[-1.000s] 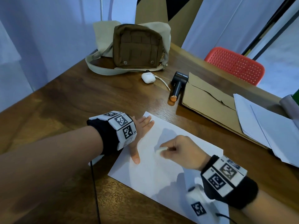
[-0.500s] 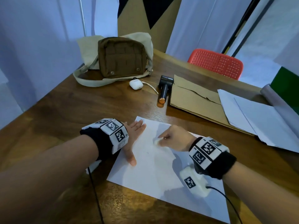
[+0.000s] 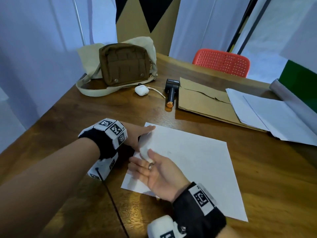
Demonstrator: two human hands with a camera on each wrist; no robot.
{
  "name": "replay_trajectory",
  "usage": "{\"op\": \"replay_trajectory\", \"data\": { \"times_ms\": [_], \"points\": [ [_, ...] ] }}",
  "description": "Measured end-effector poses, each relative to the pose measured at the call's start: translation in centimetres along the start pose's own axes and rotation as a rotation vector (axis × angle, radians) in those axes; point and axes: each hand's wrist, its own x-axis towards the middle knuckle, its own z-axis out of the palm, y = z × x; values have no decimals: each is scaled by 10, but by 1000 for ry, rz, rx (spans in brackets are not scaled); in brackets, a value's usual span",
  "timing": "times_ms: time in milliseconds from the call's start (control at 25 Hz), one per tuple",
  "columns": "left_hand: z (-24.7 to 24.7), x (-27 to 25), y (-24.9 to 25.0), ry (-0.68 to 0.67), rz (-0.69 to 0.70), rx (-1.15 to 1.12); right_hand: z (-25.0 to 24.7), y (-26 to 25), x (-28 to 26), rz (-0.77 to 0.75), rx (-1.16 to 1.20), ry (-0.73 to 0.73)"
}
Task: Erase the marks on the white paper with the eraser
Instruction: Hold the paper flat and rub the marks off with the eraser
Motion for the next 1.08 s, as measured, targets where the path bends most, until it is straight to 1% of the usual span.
{"op": "replay_trajectory", "data": {
  "times_ms": [40, 80, 120, 160, 200, 240, 280, 320, 360, 400, 440, 480, 520, 560, 600, 640, 680, 720, 760, 800, 840, 880, 920, 960, 1000, 1040, 1080],
  "points": [
    [1, 1, -1, 2, -6, 11, -1, 2, 3, -12, -10, 35],
    [0, 1, -1, 8, -2, 24, -8, -3, 8, -77, 7, 121],
    [0, 0, 0, 16, -3, 36, -17, -14, 13, -203, 42, 264],
    [0, 0, 0, 27, -10, 43, -27, -30, 15, -362, 82, 437],
    [1, 1, -1, 37, -15, 33, -35, -45, 15, -505, 77, 646],
    [1, 2, -1, 45, -21, 21, -37, -56, 12, -603, 51, 790],
    [1, 3, -1, 55, -27, 11, -32, -59, 12, -648, 59, 790],
    [2, 4, -3, 56, -33, -9, -19, -54, 13, -628, 98, 664],
    [3, 5, -5, 57, -33, -35, -3, -42, 15, -535, 144, 472],
    [5, 6, -7, 62, -38, -47, 12, -29, 18, -408, 142, 322],
    [5, 6, -7, 75, -31, -53, 20, -17, 20, -306, 110, 204],
    [5, 5, -7, 84, -19, -48, 21, -11, 24, -252, 69, 199],
    [5, 3, -5, 87, -6, -41, 16, -13, 24, -275, 20, 286],
    [5, 2, -5, 93, -2, -32, 3, -20, 26, -353, -40, 452],
    [5, 2, -5, 99, 3, -21, -9, -33, 27, -454, -49, 666],
    [4, 2, -4, 93, 0, -15, -19, -45, 25, -573, 11, 854],
    [4, 2, -4, 86, 2, -12, -25, -54, 24, -656, 127, 907],
    [3, 3, -4, 87, 3, -17, -26, -60, 24, -704, 252, 837],
    [2, 4, -5, 89, 2, -31, -20, -59, 27, -683, 358, 654],
    [3, 5, -6, 85, -5, -55, -6, -54, 32, -599, 417, 480],
    [3, 5, -7, 85, -1, -84, 8, -46, 37, -496, 390, 346],
    [4, 6, -8, 88, 1, -108, 19, -37, 44, -405, 322, 269],
    [4, 5, -8, 91, 4, -130, 22, -32, 52, -350, 285, 248],
    [5, 5, -8, 94, 3, -141, 22, -32, 55, -320, 295, 238],
    [5, 5, -8, 96, -2, -139, 14, -37, 53, -331, 310, 286],
    [5, 5, -8, 99, -10, -126, 1, -45, 49, -391, 315, 349],
    [5, 5, -8, 101, -12, -111, -17, -55, 41, -474, 291, 494]
  ]
}}
